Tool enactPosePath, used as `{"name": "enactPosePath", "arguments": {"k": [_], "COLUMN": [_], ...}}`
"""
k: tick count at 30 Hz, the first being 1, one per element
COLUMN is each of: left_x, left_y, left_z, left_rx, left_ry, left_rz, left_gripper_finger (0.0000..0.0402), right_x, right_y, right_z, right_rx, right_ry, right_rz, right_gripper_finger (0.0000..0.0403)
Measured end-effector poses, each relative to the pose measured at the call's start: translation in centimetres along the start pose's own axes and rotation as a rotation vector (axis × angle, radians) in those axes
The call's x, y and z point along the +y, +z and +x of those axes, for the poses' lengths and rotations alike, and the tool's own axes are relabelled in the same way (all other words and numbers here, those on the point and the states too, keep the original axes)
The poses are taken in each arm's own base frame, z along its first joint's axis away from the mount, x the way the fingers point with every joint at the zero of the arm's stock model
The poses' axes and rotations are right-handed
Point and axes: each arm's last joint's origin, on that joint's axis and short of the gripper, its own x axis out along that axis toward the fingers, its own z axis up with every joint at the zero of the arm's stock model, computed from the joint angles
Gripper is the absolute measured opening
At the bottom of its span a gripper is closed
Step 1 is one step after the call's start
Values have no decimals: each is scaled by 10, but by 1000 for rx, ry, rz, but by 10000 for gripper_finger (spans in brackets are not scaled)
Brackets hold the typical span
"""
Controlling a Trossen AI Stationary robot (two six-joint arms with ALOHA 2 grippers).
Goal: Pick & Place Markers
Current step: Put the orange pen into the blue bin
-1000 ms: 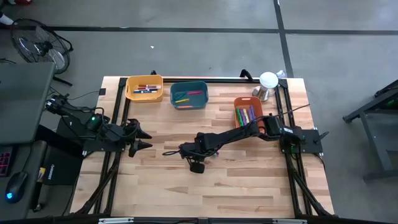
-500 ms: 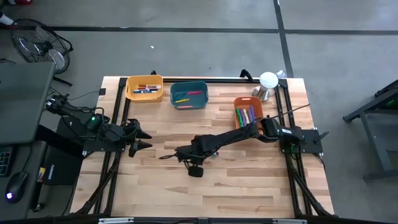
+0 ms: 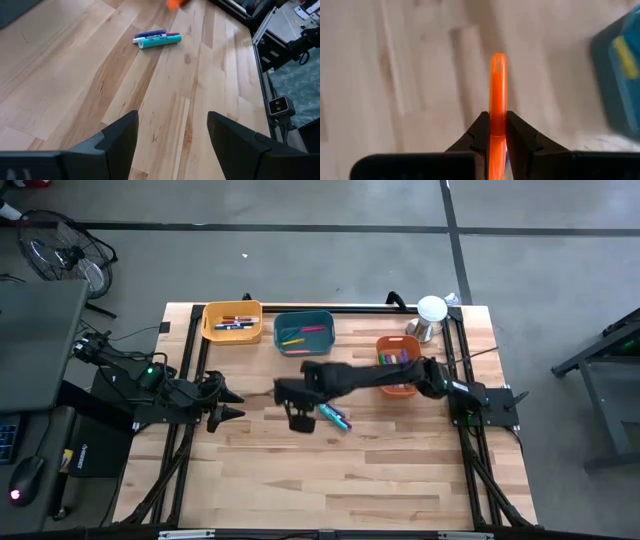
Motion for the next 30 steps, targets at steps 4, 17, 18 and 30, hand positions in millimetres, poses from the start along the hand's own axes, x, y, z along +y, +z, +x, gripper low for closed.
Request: {"name": "enactPosePath", "arguments": {"k": [4, 17, 18, 30], "left_x": [0, 1, 1, 1], "left_y": [0, -1, -1, -1], "left_z": [0, 0, 0, 0], "left_rx": [-1, 7, 10, 13], "left_ry": [0, 10, 13, 15], "left_rz": [0, -10, -15, -41], "left_gripper_finger": [232, 232, 232, 232], "right_x": [-28, -116, -123, -195], "right_y": [6, 18, 18, 16], "right_z": [-4, 5, 5, 19], "right_rx": [-27, -53, -51, -75], "right_ry": [-1, -51, -54, -30], "right_rz": [39, 80, 78, 4], "right_gripper_finger": [30, 30, 30, 30]}}
